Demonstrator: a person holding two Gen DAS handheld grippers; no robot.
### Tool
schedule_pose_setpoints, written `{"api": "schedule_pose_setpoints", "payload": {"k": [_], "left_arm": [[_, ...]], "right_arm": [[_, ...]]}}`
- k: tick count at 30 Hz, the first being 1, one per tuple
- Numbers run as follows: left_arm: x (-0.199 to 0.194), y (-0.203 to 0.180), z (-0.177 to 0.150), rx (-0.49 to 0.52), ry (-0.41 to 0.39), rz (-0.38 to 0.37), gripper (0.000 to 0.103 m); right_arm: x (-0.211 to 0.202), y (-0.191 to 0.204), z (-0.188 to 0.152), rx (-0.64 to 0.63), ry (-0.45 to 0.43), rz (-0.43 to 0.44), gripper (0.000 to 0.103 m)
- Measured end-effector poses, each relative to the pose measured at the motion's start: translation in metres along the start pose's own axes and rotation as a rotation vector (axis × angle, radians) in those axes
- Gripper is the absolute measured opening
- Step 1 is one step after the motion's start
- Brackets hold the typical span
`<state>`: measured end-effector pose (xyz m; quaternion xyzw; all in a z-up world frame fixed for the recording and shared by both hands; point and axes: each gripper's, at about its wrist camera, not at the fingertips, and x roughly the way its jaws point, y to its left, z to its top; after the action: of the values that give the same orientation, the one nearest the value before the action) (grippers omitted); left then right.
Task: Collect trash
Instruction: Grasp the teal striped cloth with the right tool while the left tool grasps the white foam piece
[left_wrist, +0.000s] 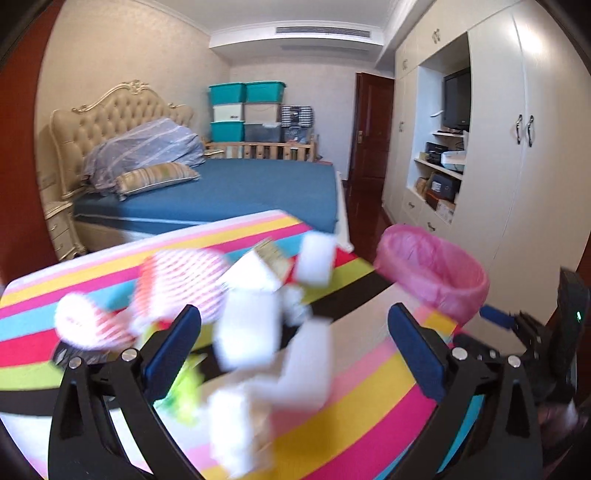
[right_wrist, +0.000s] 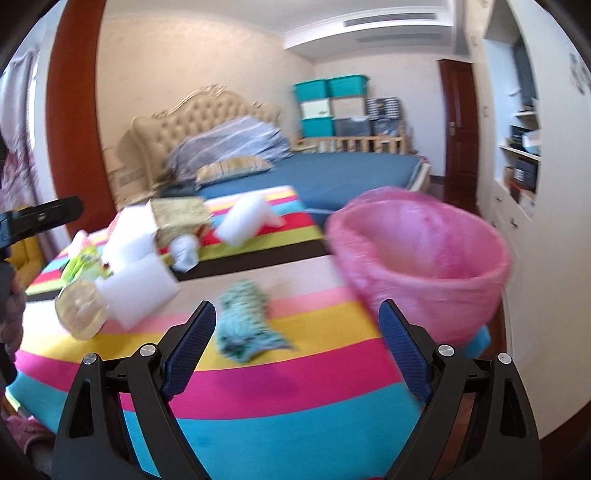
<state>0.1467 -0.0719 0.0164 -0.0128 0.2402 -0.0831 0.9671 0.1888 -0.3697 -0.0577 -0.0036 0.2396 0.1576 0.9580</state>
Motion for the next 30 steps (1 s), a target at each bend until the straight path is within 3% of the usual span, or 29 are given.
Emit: {"api": "schedule_pose_setpoints", "payload": {"k": [8, 16, 18, 20, 21, 26, 28, 30], "left_arm": [[-0.029, 0.06, -0.055, -0.06, 0.083, 0.03, 0.098], [-0.017, 0.058, -0.081, -0.001, 0.179, -0.001, 0.098], [-0.014, 0.046, -0.079, 0.022, 0.17, -0.008, 0.097], [-0.012, 0.033, -0.078, 0.046, 0.169, -0.018, 0.097], [-0.01, 0.03, -0.076, 0.055, 0.166, -0.018, 0.096], [0.004, 0.027, -0.072, 0.047, 0.185, -0.017, 0.08], [0.01, 0.028, -0.072, 0.038, 0.201, -0.028, 0.068], [0.015, 0.03, -0.073, 0.025, 0.225, -0.068, 0.047]], "right_arm": [[0.027, 0.035, -0.003, -0.095, 0.082, -0.022, 0.085], [0.046, 0.035, 0.002, -0.123, 0.144, -0.077, 0.085], [0.05, 0.037, 0.001, -0.129, 0.148, -0.08, 0.079], [0.053, 0.036, -0.001, -0.135, 0.152, -0.091, 0.061], [0.053, 0.035, -0.001, -0.129, 0.153, -0.088, 0.059], [0.053, 0.031, -0.003, -0.108, 0.152, -0.061, 0.048], [0.053, 0.033, -0.005, -0.118, 0.149, -0.05, 0.041], [0.052, 0.035, -0.007, -0.124, 0.14, -0.047, 0.039]]}}
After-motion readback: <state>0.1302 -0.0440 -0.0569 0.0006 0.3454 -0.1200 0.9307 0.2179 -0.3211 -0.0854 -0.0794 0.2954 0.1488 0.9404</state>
